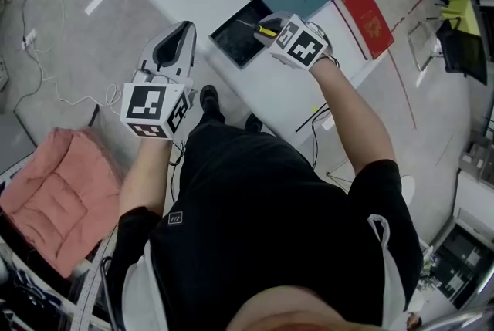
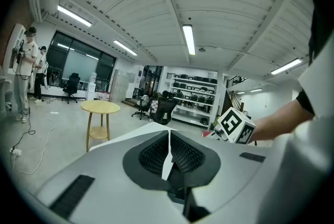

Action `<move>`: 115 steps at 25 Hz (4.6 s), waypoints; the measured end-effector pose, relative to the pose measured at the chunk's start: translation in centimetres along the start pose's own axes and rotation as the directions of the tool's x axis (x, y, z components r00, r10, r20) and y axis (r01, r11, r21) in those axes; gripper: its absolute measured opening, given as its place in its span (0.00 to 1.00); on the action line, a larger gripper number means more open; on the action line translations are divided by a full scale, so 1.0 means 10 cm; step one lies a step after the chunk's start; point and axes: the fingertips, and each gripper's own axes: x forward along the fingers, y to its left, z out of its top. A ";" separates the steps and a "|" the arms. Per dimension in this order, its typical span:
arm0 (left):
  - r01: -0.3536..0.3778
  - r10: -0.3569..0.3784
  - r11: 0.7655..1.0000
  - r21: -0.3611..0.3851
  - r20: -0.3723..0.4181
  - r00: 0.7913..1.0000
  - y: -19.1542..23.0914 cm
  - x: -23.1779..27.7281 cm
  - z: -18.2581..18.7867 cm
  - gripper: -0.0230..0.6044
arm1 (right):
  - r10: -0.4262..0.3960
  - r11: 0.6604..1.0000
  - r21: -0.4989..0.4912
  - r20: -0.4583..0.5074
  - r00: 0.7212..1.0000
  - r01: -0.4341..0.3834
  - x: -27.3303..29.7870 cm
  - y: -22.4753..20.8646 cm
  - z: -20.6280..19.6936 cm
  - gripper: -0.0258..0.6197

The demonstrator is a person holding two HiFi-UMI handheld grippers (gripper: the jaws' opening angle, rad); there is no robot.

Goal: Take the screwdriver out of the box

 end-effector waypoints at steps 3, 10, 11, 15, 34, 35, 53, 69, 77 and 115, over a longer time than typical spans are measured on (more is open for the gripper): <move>-0.009 0.009 1.000 0.017 0.002 1.000 -0.20 -0.04 0.02 0.08 | -0.017 1.000 0.020 0.066 0.998 0.015 -0.20 0.01 -0.03 0.17; -0.027 0.026 0.998 0.063 0.020 0.999 -0.77 -0.17 0.11 0.08 | -0.030 0.998 0.057 0.179 0.983 0.020 -0.70 0.13 -0.30 0.17; -0.029 0.027 0.997 0.069 0.023 0.999 -0.85 -0.19 0.12 0.08 | -0.032 0.998 0.062 0.197 0.980 0.021 -0.78 0.14 -0.35 0.17; -0.034 0.033 0.996 0.088 0.021 0.999 -1.18 -0.28 0.12 0.08 | -0.047 0.996 0.081 0.255 0.966 0.027 -1.05 0.21 -0.59 0.17; -0.085 0.080 0.991 0.102 0.048 0.996 -2.02 -0.65 0.25 0.08 | -0.115 0.964 0.265 0.538 0.835 -0.037 -2.41 0.57 -1.27 0.17; -0.086 0.081 0.991 0.101 0.051 0.995 -2.02 -0.68 0.25 0.08 | -0.124 0.961 0.276 0.549 0.827 -0.038 -2.46 0.60 -1.27 0.17; -0.034 0.021 0.992 0.119 0.110 0.994 -1.21 -1.37 0.42 0.08 | -0.265 0.921 0.390 0.670 0.693 -0.024 -2.86 1.10 -0.33 0.17; -0.103 0.092 0.987 0.120 0.094 0.991 -0.85 -1.53 0.47 0.08 | -0.316 0.916 0.397 0.803 0.506 -0.057 -3.47 1.00 -0.13 0.17; -0.165 0.151 0.980 0.112 0.121 0.981 -0.99 -1.52 0.60 0.08 | -0.364 0.908 0.415 0.848 0.386 -0.057 -3.79 0.88 -0.48 0.17; -0.175 0.155 0.975 0.139 0.149 0.977 -1.24 -1.32 0.75 0.08 | -0.339 0.933 0.360 0.874 0.349 0.007 -3.69 0.87 -0.42 0.17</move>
